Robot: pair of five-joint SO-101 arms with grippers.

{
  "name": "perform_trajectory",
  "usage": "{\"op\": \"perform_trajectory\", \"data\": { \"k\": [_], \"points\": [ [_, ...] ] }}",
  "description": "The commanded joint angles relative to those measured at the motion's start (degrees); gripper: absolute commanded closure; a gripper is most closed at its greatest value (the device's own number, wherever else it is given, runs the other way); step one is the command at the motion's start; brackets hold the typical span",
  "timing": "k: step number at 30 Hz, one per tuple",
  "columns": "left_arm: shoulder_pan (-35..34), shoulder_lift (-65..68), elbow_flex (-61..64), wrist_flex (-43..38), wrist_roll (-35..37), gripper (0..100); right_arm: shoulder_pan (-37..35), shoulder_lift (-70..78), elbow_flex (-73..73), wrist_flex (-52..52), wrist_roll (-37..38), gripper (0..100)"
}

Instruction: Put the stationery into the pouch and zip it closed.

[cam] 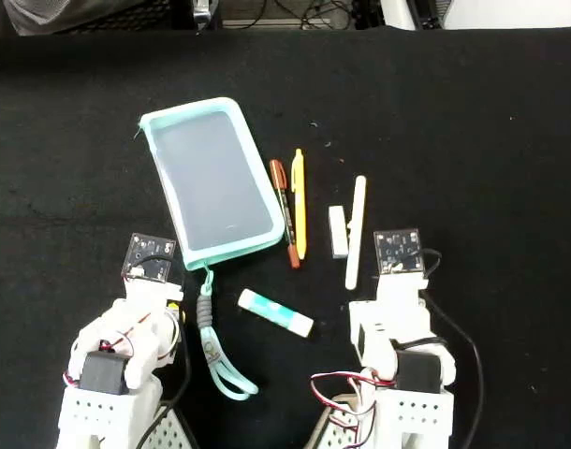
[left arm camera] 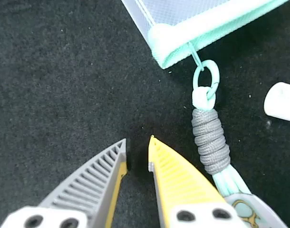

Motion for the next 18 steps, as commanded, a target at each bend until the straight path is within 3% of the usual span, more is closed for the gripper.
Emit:
{"op": "perform_trajectory", "data": {
  "k": [1, 18],
  "points": [
    [0.4, -0.3, 0.9, -1.1, 0.6, 91, 0.9, -4.4, 0.0, -0.1, -0.7, 98.5],
    [0.4, -0.3, 0.9, -1.1, 0.6, 91, 0.6, -4.4, 0.1, -0.1, -1.3, 98.5]
  ]
}}
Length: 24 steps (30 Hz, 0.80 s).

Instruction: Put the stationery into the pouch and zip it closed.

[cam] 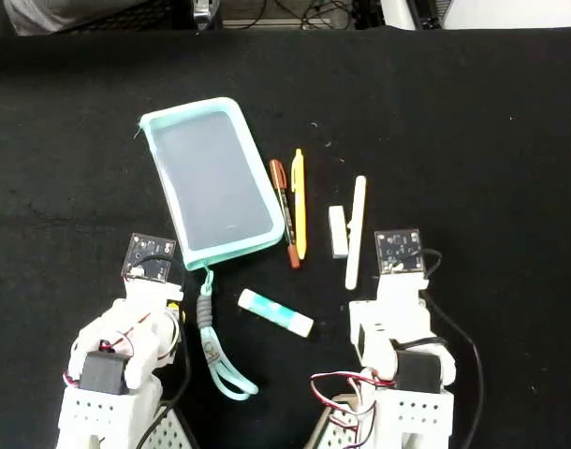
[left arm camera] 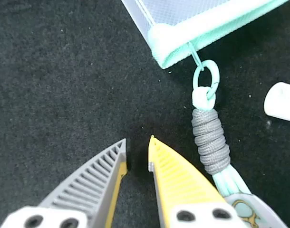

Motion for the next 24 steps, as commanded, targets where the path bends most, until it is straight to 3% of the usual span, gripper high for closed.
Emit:
{"op": "perform_trajectory", "data": {
  "k": [1, 3, 8, 11, 15, 20, 24],
  "points": [
    [0.4, -0.3, 0.9, -1.1, 0.6, 91, 0.5, -4.4, 0.1, -0.4, -0.6, 98.5],
    [0.4, -0.3, 0.9, -1.1, 0.6, 91, -1.3, -4.4, 0.1, -1.1, -0.6, 98.5],
    [0.4, -0.3, 0.9, -1.1, 0.6, 91, -17.1, -4.4, 0.1, -7.3, -0.6, 98.4],
    [0.4, -0.3, 0.9, -1.1, 0.6, 91, -22.9, -4.4, 0.1, -14.6, -0.3, 98.3],
    [0.4, -0.3, 0.9, -1.1, 0.6, 91, -25.0, -4.4, 0.0, -19.9, 0.3, 98.3],
    [0.4, -0.3, 0.9, -1.1, 0.6, 91, -25.1, -4.4, 0.0, -23.1, 12.7, 98.3],
    [0.4, -0.3, 0.9, -1.1, 0.6, 91, -27.5, -4.4, 0.0, -26.2, 14.6, 98.3]
  ]
}}
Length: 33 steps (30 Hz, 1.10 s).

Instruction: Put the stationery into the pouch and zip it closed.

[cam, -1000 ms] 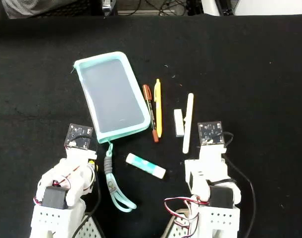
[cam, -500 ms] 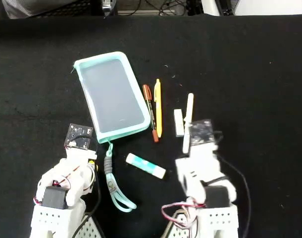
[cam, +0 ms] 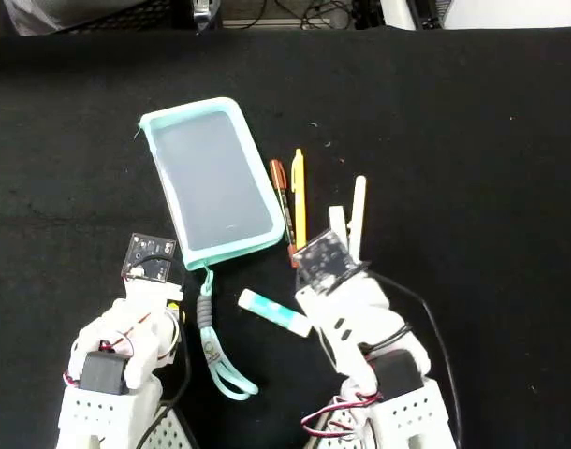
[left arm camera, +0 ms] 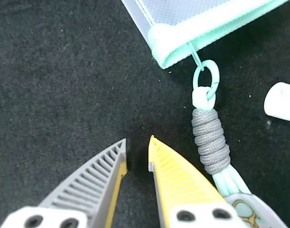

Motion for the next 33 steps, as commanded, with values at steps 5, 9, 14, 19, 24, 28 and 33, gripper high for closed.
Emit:
{"op": "perform_trajectory", "data": {
  "k": [5, 9, 14, 19, 24, 28, 33],
  "points": [
    [0.4, -0.3, 0.9, -1.1, 0.6, 91, -5.8, -4.4, 0.0, 0.5, 0.6, 98.2],
    [0.8, -0.3, 0.9, -1.1, 0.4, 90, -5.9, -4.4, -0.3, 0.8, -2.2, 92.0],
    [0.3, -0.3, 0.9, -1.1, 0.6, 91, -6.0, -4.5, -0.3, 2.5, -2.3, 81.2],
    [-9.9, -0.3, 0.9, -1.1, 0.7, 91, -6.0, -4.6, -0.3, 2.4, -2.3, 85.0],
    [-35.6, -0.3, 0.9, -1.1, 0.4, 90, -6.3, -4.7, -0.4, 2.4, -2.3, 85.1],
    [-49.8, -0.3, 0.9, -1.2, 0.6, 90, -12.0, -4.3, -0.4, 0.0, -2.1, 85.4],
    [-51.0, -0.3, 0.9, -1.4, 0.6, 90, -15.0, -4.2, -3.3, -1.5, -2.4, 85.4]
  ]
}}
